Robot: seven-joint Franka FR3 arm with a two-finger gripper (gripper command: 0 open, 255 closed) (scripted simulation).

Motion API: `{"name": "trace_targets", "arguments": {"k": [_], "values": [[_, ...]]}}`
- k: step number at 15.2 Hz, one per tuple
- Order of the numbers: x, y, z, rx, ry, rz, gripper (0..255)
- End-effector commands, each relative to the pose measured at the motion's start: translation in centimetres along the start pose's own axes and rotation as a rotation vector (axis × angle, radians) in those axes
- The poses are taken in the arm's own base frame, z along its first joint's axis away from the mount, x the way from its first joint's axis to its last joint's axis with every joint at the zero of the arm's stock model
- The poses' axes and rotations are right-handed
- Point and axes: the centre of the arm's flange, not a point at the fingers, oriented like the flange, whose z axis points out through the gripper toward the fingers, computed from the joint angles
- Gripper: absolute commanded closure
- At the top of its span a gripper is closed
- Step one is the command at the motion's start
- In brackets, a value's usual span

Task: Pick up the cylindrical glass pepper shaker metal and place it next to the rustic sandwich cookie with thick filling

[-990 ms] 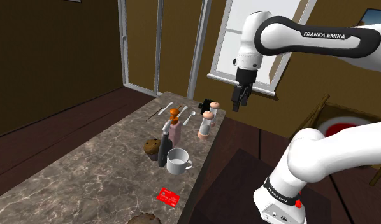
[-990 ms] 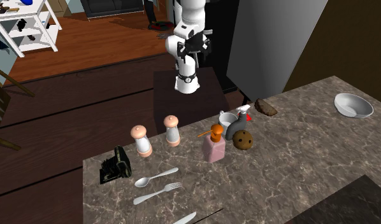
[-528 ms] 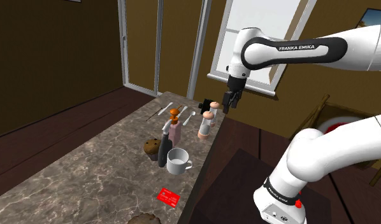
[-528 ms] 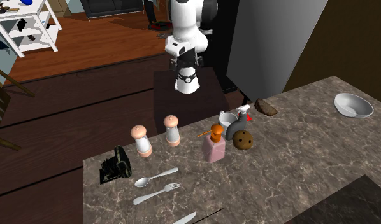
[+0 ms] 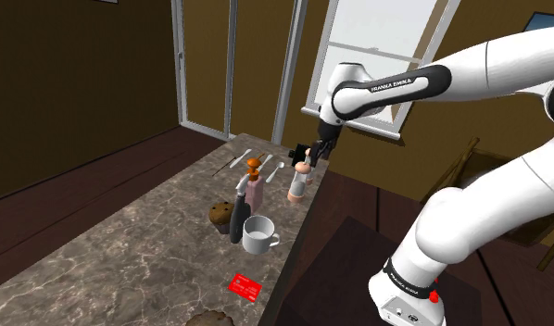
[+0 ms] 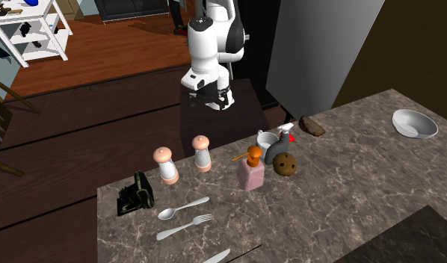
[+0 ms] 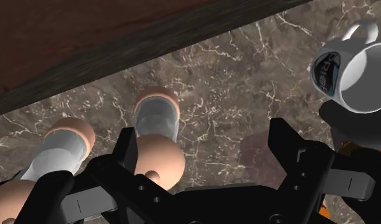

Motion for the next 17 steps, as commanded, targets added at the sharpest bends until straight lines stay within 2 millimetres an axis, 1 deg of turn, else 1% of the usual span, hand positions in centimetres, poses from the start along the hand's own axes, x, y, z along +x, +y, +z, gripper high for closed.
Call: {"name": "trace_targets", "arguments": {"k": [1, 5, 6, 12, 13, 17], "values": [[1.7, 1.5, 1.7, -0.007, 0.027, 0.002, 0], [4.6, 4.0, 4.3, -0.019, 0.075, 0.007, 0], [4.7, 4.2, 4.5, -0.020, 0.078, 0.007, 0], [5.0, 4.2, 7.6, -0.020, 0.078, 0.007, 0], [5.1, 4.3, 8.5, -0.020, 0.078, 0.007, 0], [5.1, 4.3, 8.5, -0.020, 0.078, 0.007, 0]]}}
